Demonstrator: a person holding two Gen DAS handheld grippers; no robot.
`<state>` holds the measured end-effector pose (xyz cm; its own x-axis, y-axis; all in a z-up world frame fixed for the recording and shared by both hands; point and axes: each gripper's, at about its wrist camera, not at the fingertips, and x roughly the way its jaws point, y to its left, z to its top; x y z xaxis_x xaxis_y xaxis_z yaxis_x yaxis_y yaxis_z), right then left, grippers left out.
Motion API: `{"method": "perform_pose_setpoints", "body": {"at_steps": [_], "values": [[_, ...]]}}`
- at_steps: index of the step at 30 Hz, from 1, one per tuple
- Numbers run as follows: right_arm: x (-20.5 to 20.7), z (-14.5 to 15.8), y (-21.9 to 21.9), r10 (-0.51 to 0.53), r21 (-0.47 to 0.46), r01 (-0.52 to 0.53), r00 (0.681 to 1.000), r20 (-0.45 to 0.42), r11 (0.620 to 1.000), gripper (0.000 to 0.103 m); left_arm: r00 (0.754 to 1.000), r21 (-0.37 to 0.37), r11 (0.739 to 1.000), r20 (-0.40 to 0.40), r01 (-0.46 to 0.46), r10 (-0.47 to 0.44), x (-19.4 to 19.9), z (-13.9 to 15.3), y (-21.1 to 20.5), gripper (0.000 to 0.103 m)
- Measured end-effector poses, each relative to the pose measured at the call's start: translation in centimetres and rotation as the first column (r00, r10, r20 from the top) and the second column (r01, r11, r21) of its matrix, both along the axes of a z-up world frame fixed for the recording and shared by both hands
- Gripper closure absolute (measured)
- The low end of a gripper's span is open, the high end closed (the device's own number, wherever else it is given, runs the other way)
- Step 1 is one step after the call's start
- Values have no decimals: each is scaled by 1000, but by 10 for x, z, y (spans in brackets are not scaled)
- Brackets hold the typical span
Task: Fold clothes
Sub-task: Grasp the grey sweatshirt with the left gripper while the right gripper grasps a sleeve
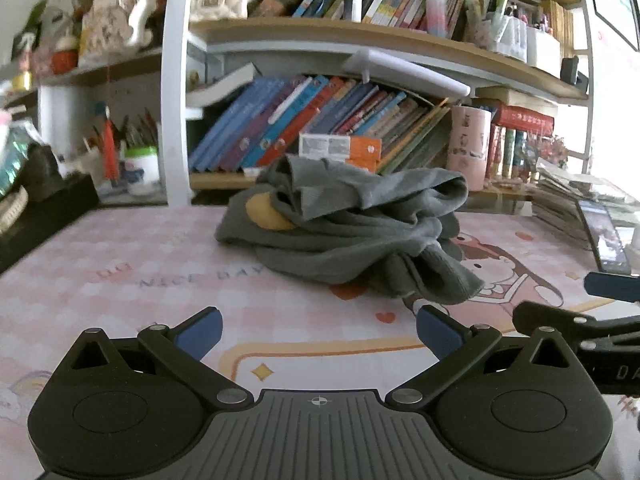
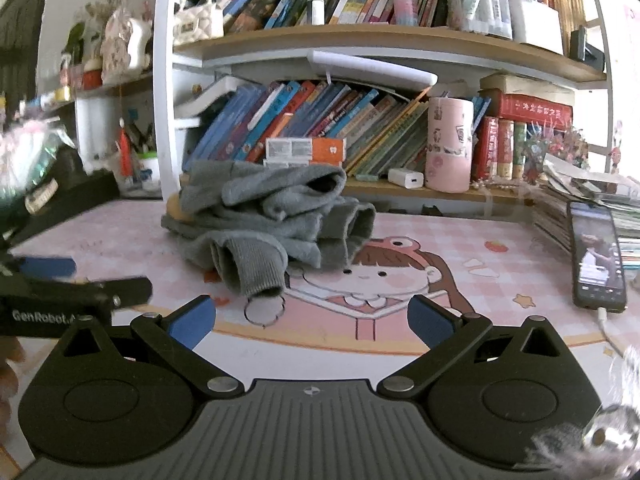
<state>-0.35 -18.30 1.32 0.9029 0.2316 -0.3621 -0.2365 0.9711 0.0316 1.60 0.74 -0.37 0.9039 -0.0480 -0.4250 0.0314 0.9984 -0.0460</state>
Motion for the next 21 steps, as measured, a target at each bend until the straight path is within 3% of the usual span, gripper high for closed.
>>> {"method": "perform_pose_setpoints", "body": {"at_steps": [12,18,21], "values": [[54,27,0,61,-1,-60,998,9,998,0,1000,45,999,23,-6,5,28,15,0,0],[106,28,-9,48,90,-44,998,-46,995,0,1000,77,997,25,-9,7,52,23,-1,0],[119,24,-19,23,135,-15,998,-60,991,2,999,130,991,35,7,-12,66,27,-6,0]]}}
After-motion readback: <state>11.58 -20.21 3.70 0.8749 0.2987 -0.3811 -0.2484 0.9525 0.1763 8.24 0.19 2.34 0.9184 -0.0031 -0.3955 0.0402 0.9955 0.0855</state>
